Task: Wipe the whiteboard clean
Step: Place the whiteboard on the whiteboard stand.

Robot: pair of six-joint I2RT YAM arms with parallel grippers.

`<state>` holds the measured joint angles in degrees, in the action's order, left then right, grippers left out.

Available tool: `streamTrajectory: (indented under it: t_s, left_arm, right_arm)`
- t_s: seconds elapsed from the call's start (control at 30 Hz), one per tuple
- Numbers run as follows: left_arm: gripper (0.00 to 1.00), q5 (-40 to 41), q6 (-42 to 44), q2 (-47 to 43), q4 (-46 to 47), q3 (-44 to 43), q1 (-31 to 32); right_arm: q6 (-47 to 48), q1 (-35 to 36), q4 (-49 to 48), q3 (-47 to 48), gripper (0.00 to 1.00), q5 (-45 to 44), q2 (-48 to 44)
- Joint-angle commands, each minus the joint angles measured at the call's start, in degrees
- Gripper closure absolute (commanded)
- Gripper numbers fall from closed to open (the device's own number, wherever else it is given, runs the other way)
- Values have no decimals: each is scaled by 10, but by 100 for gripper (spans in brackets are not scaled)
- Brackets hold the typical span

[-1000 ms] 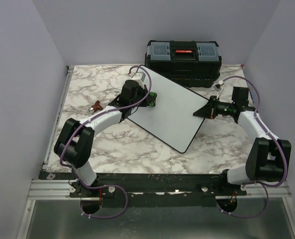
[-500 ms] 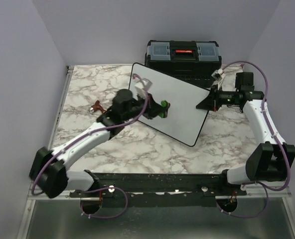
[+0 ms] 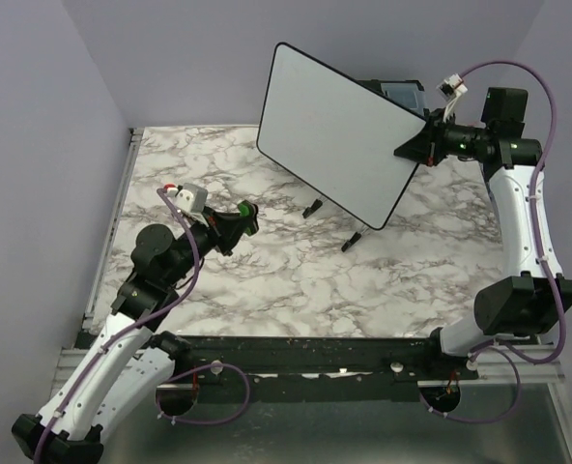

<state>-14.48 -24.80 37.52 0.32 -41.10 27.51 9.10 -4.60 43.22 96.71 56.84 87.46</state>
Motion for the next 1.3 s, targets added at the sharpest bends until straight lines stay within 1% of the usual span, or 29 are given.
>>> streamTrajectory:
  t_s: [0.0,0.23,0.4,0.53,0.7,0.83,0.93,1.0,1.07,1.17,1.27]
  left_arm:
    - [100,27,1,-40,-56,38,-13]
    - [100,24,-2,-67,-74,65,-20]
    - [100,23,-11,-79,-75,85,-24]
    - [100,18,-22,-83,-66,95,-25]
    - [100,10,-32,-80,-55,105,-25]
    - [100,7,-34,-86,-55,111,-25]
    - [100,9,-34,-91,-59,112,-25]
    - [100,9,-34,-91,-61,110,-25]
    - [100,7,-37,-92,-61,110,-25]
    - [100,8,-41,-96,-60,108,-26]
    - [100,7,-41,-97,-60,108,-26]
  right_arm:
    - [9,-12,8,23,100,-2,-11]
    - [47,-36,19,-54,100,-35,-57]
    - [65,-64,18,-102,100,-34,-82]
    - [99,-76,21,-153,100,-35,-100]
    - [134,-91,-10,-216,99,-53,-129]
    - [167,-99,-17,-240,99,-35,-135]
    - [152,-101,-24,-222,99,35,-133]
    - [115,-101,-39,-205,99,101,-129]
    - [79,-102,-59,-189,99,140,-131]
    - [17,-100,-120,-178,99,113,-157]
    - [6,-101,-141,-178,100,47,-182]
